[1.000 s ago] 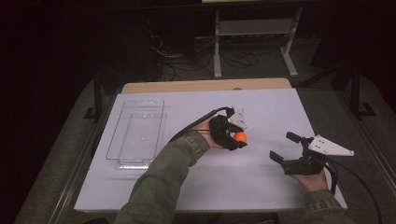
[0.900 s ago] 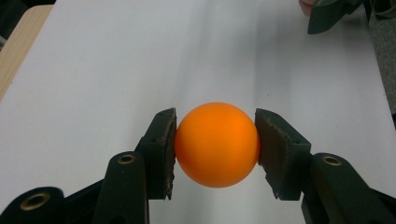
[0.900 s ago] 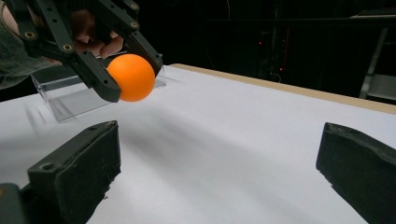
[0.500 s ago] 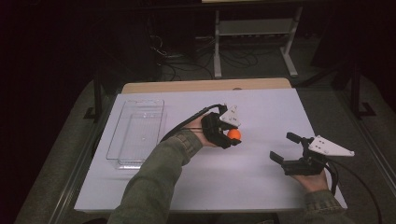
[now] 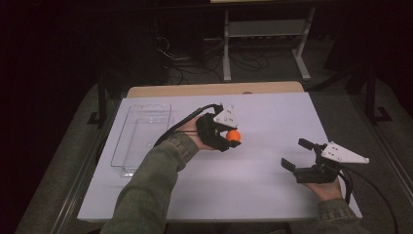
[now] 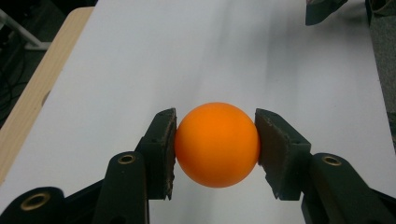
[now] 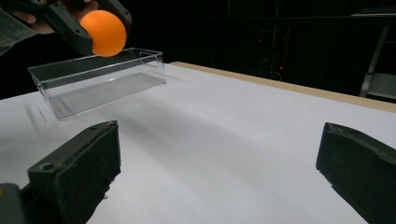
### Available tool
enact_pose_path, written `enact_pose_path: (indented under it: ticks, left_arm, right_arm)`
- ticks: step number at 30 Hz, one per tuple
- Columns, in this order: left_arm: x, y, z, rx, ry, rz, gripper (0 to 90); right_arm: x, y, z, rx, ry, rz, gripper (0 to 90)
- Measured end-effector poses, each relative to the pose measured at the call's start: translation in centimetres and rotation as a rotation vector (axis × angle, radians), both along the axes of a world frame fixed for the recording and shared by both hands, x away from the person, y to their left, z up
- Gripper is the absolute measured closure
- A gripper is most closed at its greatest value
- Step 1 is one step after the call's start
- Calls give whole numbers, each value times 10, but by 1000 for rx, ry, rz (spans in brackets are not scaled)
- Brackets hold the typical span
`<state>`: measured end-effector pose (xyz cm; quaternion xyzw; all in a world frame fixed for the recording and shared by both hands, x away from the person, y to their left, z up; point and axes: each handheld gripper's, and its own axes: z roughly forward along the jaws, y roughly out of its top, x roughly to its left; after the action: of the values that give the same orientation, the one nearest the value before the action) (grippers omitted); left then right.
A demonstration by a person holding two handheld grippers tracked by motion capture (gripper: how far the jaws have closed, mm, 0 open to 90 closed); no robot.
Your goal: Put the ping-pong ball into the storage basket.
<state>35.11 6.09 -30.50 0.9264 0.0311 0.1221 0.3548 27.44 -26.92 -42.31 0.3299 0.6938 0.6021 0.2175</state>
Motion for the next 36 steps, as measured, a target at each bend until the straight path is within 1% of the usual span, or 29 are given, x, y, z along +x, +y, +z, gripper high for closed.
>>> enact_pose_path:
  ticks: [4,6,7,15,18,21,22,23,27,30,36]
  left_arm:
    - [-1,11,5,-7,-9,14,502]
    - [-2,13,7,-4,-12,15,502]
    - [-3,17,8,-1,-13,18,502]
    - [-6,29,9,-2,-16,34,502]
    - [-5,36,9,3,-5,39,502]
    - [-5,40,11,7,-8,43,502]
    - [-5,44,12,2,-8,53,502]
    - [-5,44,12,2,-8,53,502]
    - [-6,53,15,-1,-13,69,502]
    - [-6,57,16,-2,-15,68,502]
    - [-4,69,19,-3,-19,97,502]
  right_arm:
    - [0,0,0,-1,1,-1,0]
    - [0,0,0,-4,2,0,0]
    - [0,0,0,-4,2,0,0]
    - [1,1,-1,-8,4,2,0]
    - [1,2,-1,-9,4,4,0]
    - [1,2,-1,-10,4,4,0]
    - [1,2,-1,-10,5,3,0]
    - [1,2,-1,-10,5,3,0]
    - [1,2,-1,-11,6,5,0]
    - [1,2,-1,-12,6,5,0]
    - [1,2,-1,-16,9,6,0]
